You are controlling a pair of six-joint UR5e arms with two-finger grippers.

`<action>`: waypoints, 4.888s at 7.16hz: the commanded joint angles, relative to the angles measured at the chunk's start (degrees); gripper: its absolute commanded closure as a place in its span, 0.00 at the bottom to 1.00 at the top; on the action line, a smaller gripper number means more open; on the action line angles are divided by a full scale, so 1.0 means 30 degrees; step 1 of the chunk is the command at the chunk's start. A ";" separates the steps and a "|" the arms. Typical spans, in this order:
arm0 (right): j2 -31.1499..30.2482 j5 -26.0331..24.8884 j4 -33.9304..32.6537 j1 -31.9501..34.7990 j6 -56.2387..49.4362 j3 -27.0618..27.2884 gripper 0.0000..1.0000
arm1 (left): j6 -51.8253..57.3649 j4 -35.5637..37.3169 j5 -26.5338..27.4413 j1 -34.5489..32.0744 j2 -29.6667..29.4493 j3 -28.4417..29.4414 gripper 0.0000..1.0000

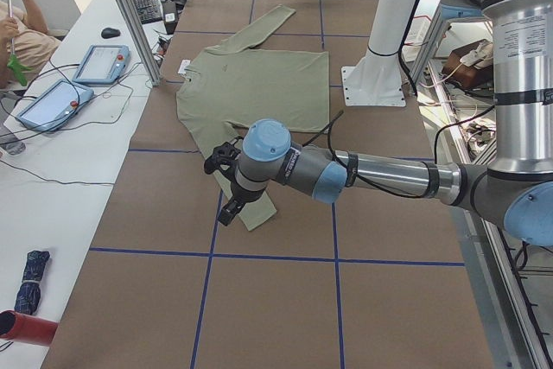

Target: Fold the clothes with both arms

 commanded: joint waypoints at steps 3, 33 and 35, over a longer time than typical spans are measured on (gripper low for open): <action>-0.1732 -0.4293 0.9357 -0.4983 0.8969 -0.1873 0.05 | -0.1636 -0.2606 -0.0063 -0.0019 0.0218 0.0532 0.00; 0.0502 -0.7338 0.1764 -0.7798 1.2863 0.2356 1.00 | -0.1636 -0.2606 -0.0092 -0.0019 0.0247 0.0620 0.00; 0.6313 -0.9031 -0.4606 -0.8845 1.4703 0.2332 1.00 | -0.1665 -0.2635 -0.0063 -0.0019 0.0218 0.0591 0.00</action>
